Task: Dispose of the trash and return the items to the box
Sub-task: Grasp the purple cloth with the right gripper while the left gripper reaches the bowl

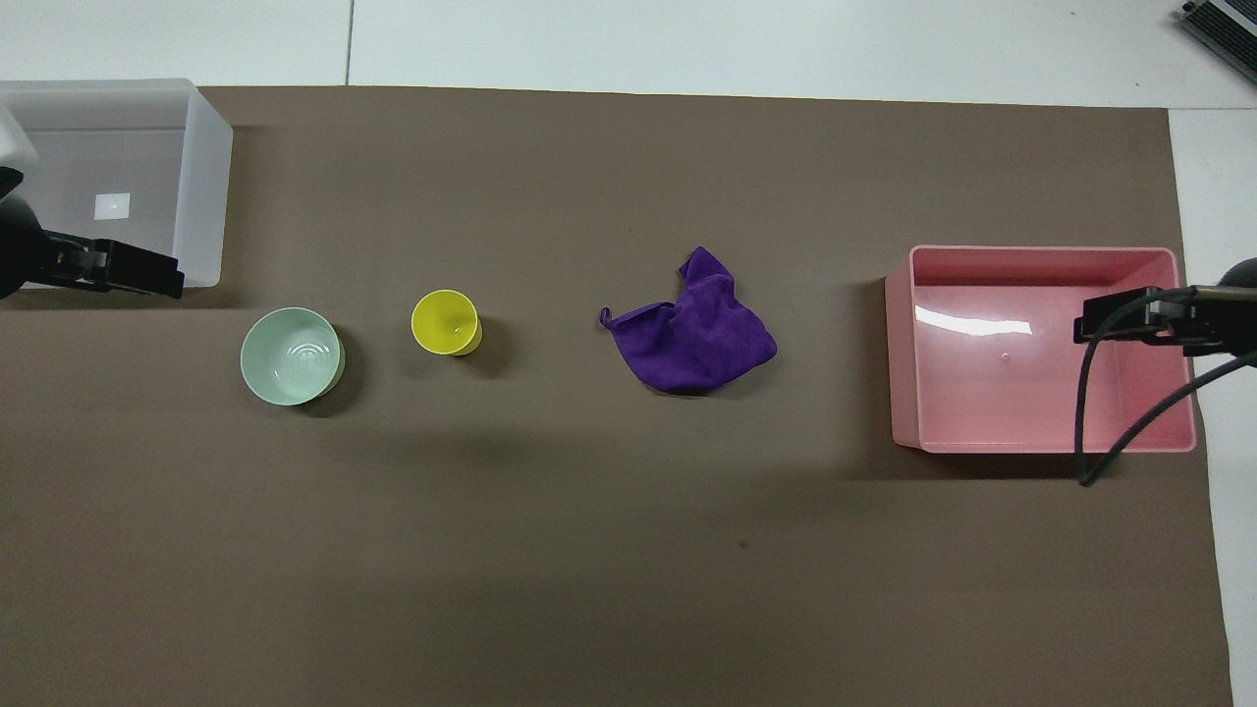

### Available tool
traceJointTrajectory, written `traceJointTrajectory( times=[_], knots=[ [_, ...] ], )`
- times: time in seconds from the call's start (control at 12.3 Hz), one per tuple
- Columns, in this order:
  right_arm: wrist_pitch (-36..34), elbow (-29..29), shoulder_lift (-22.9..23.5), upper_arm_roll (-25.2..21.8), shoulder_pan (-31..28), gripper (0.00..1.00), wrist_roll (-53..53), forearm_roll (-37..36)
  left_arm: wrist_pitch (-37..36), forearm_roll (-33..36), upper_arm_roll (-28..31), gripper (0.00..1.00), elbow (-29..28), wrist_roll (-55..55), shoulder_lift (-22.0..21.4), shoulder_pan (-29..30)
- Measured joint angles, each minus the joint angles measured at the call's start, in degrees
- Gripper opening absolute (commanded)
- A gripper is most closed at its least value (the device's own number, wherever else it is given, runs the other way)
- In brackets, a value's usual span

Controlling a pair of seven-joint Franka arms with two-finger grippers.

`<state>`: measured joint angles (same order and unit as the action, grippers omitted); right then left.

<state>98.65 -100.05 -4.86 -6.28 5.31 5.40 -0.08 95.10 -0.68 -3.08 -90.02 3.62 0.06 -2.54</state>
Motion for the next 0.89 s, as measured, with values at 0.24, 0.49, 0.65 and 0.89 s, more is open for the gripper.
traceJointTrajectory(
  times=[0.24,0.49,0.65,0.89],
  knots=[
    [8.17,-4.28,1.12,0.11,6.0,1.0,0.63,0.04,-0.04,0.0,-0.42,1.0,-0.33,0.0,-0.03,-0.19],
    [16.82,-5.39,6.37,0.27,12.0,1.0,3.37,0.07,0.09,0.0,-0.51,1.0,-0.38,0.0,-0.03,-0.2],
    [25.41,-5.61,12.09,0.34,15.91,1.0,6.69,0.11,0.59,0.0,-0.34,1.0,-0.49,0.0,-0.03,-0.1],
    [36.15,-5.59,20.41,0.47,19.99,1.0,8.35,0.22,3.67,0.0,-0.03,1.0,-2.8,-0.02,-0.05,-0.03]
  ],
)
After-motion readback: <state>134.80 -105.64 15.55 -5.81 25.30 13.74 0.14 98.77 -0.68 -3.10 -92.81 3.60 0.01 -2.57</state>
